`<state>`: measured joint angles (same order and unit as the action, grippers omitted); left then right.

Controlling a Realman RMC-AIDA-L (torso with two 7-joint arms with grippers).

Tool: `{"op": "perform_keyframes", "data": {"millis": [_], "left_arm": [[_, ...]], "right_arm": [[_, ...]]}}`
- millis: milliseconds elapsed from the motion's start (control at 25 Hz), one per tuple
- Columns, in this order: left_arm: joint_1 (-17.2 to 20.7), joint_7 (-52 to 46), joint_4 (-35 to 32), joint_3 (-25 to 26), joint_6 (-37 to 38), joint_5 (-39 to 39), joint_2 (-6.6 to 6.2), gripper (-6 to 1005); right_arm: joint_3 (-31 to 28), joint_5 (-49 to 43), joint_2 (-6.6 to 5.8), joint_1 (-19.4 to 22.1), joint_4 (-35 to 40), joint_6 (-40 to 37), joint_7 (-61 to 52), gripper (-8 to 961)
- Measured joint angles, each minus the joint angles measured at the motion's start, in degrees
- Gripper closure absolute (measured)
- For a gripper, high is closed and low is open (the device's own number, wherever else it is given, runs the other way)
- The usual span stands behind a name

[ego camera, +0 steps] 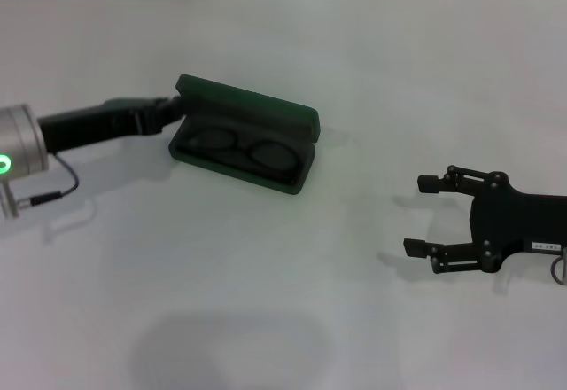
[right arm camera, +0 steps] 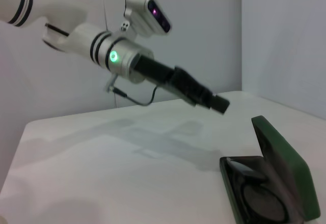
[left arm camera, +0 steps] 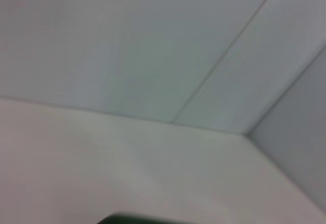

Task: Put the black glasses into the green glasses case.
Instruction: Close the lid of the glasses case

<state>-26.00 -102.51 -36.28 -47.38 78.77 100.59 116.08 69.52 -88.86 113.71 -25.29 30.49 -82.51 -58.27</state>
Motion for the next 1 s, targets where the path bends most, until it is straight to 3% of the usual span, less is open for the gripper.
{"op": "perform_keyframes", "data": {"millis": [160, 280, 360, 640, 800, 1000], "left_arm": [[-0.85, -6.06, -8.52, -0.01, 0.19, 1.77, 2.17, 1000], [-2.33, -13.33, -15.42, -1.54, -5.66, 6.60, 3.88, 1000], [-3.38, -19.06, -17.28, -6.01, -11.68, 7.84, 4.04, 1000], [-2.94, -33.16, -20.33, -30.64, -41.47, 8.01, 4.13, 999], [-3.04, -37.67, -18.82, -43.88, -56.73, 8.11, 4.07, 1000], [-4.52, -38.39, -14.39, -46.56, -59.42, 8.02, 4.06, 999]], "right_arm": [[0.00, 0.01, 0.20, -0.40, 0.01, 0.78, 0.00, 68], [0.14, 0.01, 0.52, -0.74, -0.14, 1.97, 0.00, 69], [0.17, 0.01, 0.65, -0.77, -0.15, 2.26, 0.01, 70], [0.01, 0.01, 0.75, -0.68, -0.18, 2.83, 0.01, 72], [0.00, 0.01, 0.73, -0.80, -0.08, 3.09, 0.00, 71], [0.00, 0.00, 0.72, -0.82, -0.05, 3.09, -0.01, 70]]}}
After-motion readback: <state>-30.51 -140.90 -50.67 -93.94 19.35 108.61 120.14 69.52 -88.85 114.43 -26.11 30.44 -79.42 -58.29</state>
